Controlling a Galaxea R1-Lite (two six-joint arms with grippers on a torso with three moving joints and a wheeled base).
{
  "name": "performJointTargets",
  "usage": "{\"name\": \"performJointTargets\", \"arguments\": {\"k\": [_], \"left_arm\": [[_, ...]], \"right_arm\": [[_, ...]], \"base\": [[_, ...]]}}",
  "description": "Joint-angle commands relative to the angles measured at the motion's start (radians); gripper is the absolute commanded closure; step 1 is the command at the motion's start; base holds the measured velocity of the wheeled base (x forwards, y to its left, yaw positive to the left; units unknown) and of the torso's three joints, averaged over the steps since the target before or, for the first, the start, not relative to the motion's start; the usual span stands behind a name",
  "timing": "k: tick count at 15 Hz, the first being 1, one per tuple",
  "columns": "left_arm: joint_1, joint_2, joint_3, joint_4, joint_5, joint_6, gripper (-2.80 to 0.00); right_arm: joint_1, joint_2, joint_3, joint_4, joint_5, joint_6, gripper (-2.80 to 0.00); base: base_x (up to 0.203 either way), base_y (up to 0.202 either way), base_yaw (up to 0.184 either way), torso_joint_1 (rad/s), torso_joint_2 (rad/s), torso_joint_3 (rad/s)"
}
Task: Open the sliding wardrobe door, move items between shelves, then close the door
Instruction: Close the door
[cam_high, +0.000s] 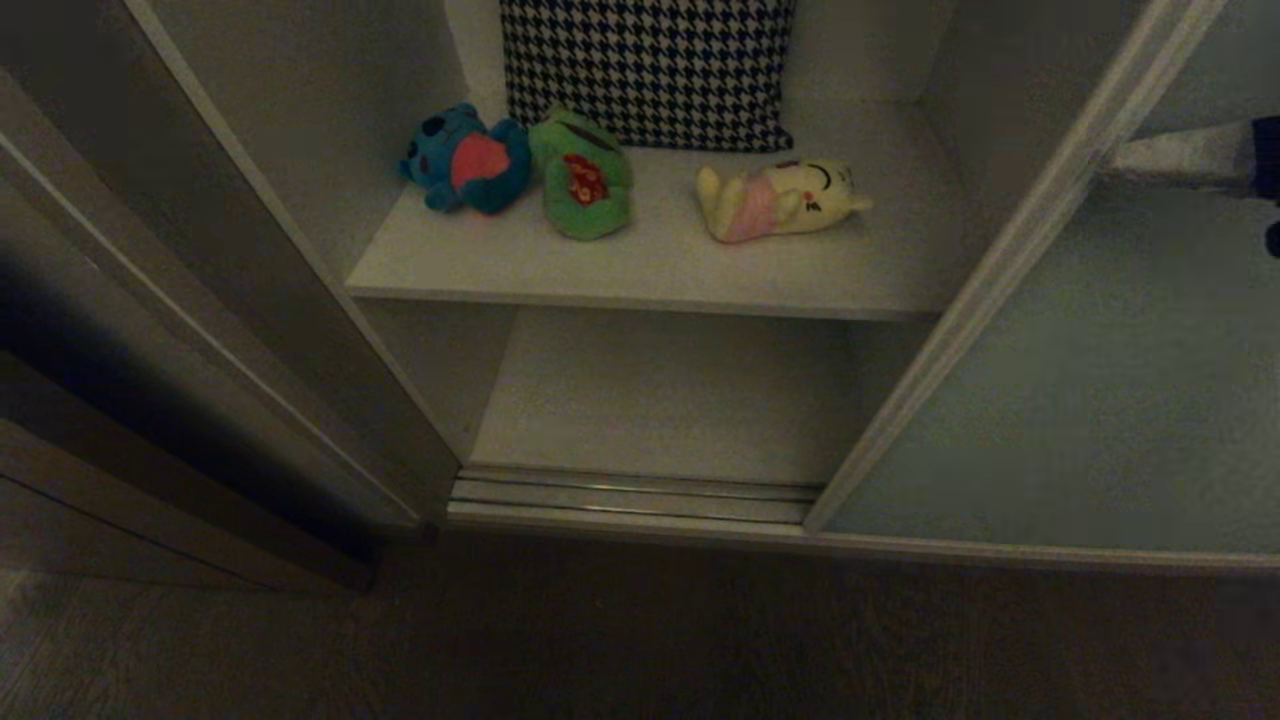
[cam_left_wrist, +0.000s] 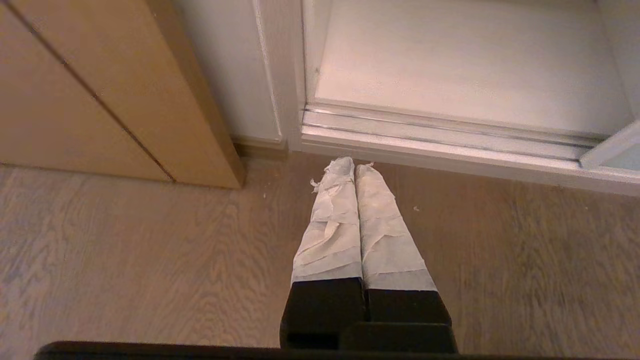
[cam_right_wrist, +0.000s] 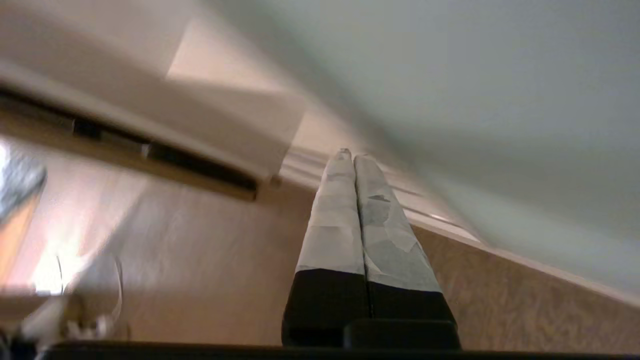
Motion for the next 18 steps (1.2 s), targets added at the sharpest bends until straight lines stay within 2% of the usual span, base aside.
{"name": "performJointTargets", "arguments": {"k": [1,5,8,10,14,16,18], "left_arm": [[0.0,0.001,0.0,-0.001,0.001,-0.001,0.0],[0.0,0.0,0.0,-0.001,0.001,-0.001,0.0],[0.0,0.001,0.0,-0.001,0.001,-0.001,0.0],[0.0,0.001,0.0,-0.001,0.001,-0.001,0.0],[0.0,0.001,0.0,-0.001,0.001,-0.001,0.0],[0.0,0.0,0.0,-0.001,0.001,-0.001,0.0],[0.0,0.0,0.0,-0.001,0.001,-0.001,0.0]], "right_arm": [[0.086,0.029,-0.011,0.0,-0.043,-0.015,0.0],[0.294,0.123,-0.08,-0.005,-0.202,-0.058,0.0],[0.396,0.047,-0.056,-0.004,-0.252,-0.098,0.0],[0.425,-0.049,0.02,-0.005,-0.255,-0.168,0.0],[0.434,-0.239,0.202,-0.015,-0.251,-0.379,0.0],[0.425,-0.248,0.245,-0.139,-0.274,-0.398,0.0],[0.418,-0.215,0.294,-0.35,-0.345,-0.401,0.0]], "base": [[0.0,0.0,0.0,0.0,0.0,0.0],[0.0,0.0,0.0,0.0,0.0,0.0],[0.0,0.0,0.0,0.0,0.0,0.0],[0.0,0.0,0.0,0.0,0.0,0.0],[0.0,0.0,0.0,0.0,0.0,0.0],[0.0,0.0,0.0,0.0,0.0,0.0],[0.0,0.0,0.0,0.0,0.0,0.0]]}}
